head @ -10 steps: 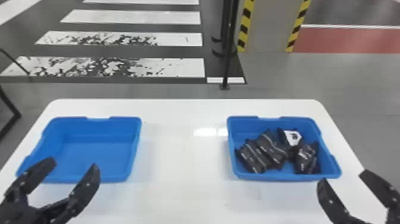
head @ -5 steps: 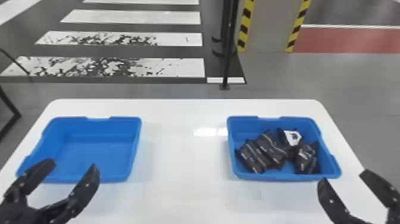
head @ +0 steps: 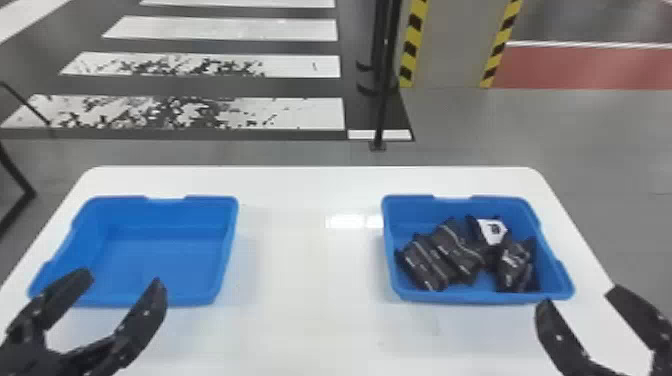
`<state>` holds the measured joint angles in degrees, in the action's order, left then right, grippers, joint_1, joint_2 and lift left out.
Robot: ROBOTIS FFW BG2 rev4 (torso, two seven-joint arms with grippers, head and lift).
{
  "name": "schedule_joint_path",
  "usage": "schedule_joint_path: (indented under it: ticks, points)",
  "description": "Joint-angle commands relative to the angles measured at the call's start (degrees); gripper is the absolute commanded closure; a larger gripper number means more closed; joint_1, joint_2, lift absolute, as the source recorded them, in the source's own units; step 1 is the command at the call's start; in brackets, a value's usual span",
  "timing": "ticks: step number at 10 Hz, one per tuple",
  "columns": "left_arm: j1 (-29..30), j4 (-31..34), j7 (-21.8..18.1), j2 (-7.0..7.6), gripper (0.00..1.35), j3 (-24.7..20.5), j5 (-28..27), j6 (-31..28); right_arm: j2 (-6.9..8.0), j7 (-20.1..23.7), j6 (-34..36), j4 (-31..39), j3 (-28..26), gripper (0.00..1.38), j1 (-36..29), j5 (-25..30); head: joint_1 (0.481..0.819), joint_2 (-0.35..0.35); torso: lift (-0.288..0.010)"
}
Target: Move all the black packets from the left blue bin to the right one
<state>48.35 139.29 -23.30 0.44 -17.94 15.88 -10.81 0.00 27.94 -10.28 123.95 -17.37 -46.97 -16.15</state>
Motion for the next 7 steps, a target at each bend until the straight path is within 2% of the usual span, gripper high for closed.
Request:
schedule_joint_path:
  ticks: [1,7]
  points:
    - [0.02,0.00,0.01,0.00,0.18,0.00,0.00,-0.01,0.05,-0.08,0.01,0.01,0.00,0.14,0.00,-0.08,0.695,-0.024,-0.121]
    - [-0.12,0.00,0.01,-0.26,0.18,-0.23,0.00,0.27,0.05,0.01,0.01,0.01,0.00,0.14,0.00,-0.08,0.695,-0.022,-0.121]
